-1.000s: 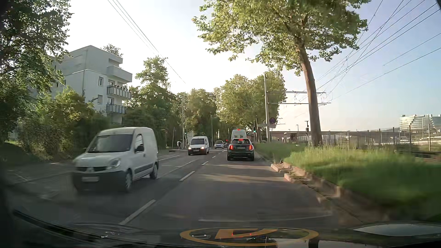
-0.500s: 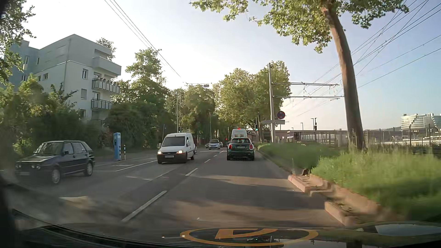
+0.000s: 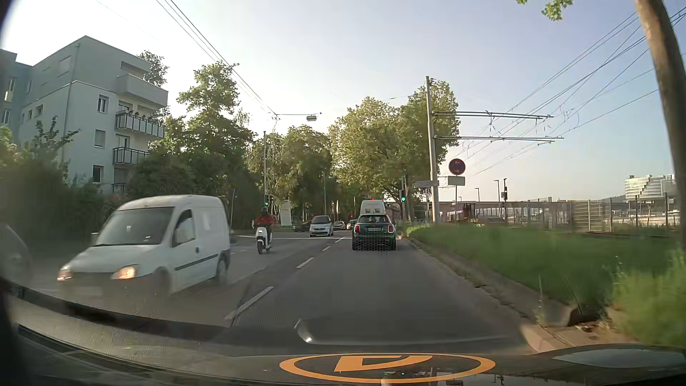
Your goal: Follow the waypoints while adhering to traffic rules and regulations
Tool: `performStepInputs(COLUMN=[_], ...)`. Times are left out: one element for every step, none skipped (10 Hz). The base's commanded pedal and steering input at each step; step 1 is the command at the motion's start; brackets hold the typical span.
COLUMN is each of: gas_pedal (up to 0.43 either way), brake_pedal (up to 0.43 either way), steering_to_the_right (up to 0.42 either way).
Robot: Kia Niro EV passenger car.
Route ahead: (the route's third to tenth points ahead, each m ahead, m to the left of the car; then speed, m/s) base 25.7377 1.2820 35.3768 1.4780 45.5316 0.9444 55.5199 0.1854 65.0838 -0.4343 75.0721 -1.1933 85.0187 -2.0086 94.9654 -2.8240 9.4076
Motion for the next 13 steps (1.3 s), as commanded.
performStepInputs(gas_pedal=[0.079, 0.079, 0.079, 0.079, 0.087, 0.098, 0.11, 0.118, 0.118, 0.118, 0.118, 0.079, 0.067], brake_pedal=[0.0, 0.0, 0.0, 0.0, 0.0, 0.0, 0.0, 0.0, 0.0, 0.0, 0.0, 0.0, 0.0], steering_to_the_right=[-0.003, -0.002, -0.003, -0.003, -0.003, -0.002, -0.001, 0.0, 0.0, -0.001, -0.001, 0.0, 0.0])
